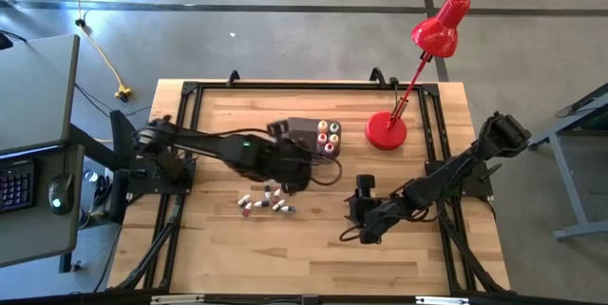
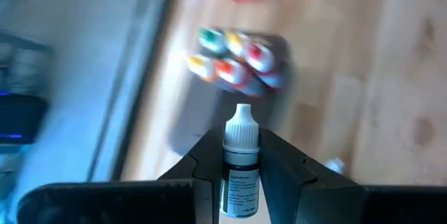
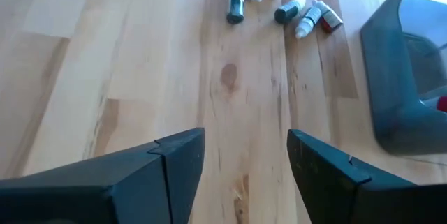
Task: Pick & Place food coloring
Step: Put the small green food coloring bottle into the black bin
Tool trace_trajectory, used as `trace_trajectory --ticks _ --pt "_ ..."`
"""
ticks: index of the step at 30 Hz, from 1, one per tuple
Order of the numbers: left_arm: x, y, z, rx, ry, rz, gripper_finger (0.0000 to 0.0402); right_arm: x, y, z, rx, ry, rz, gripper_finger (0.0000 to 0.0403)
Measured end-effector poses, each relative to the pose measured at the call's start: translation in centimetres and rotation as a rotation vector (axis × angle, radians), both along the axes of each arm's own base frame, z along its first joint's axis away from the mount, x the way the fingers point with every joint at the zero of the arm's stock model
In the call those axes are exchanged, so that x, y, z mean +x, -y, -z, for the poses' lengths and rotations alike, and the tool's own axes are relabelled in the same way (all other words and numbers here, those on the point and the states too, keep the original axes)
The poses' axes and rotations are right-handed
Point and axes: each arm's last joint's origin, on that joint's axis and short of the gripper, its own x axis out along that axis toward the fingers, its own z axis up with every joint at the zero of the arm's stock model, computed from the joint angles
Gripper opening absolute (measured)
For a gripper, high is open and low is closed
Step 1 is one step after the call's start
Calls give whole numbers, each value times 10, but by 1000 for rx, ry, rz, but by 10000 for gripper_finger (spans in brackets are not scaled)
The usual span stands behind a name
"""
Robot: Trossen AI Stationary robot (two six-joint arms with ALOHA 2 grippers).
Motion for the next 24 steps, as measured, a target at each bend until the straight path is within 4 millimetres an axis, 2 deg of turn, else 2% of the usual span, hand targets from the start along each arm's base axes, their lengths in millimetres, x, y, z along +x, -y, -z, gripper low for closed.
trace_trajectory --ticks 2,5,8,11,14,17,20,24 --pt "-14 -4 -8 49 65 -66 63 0 0 0 -5 9 7 199" --pt "-26 -10 -4 95 171 -172 63 1 1 -1 -21 28 25 199" --pt "-22 -16 21 112 299 -243 63 1 1 -1 -27 30 25 199" --pt "-11 -25 59 96 387 -241 63 1 0 -2 -36 35 12 199" --pt "-3 -43 91 31 468 -222 63 2 -1 -3 -35 45 5 199" --pt "5 -68 108 -69 601 -208 63 2 -1 -3 -33 47 5 199" --pt "0 -91 128 -105 633 -287 63 2 -2 -3 -32 48 9 199" --pt "-4 -115 133 -199 685 -342 63 2 -2 -3 -36 50 7 199"
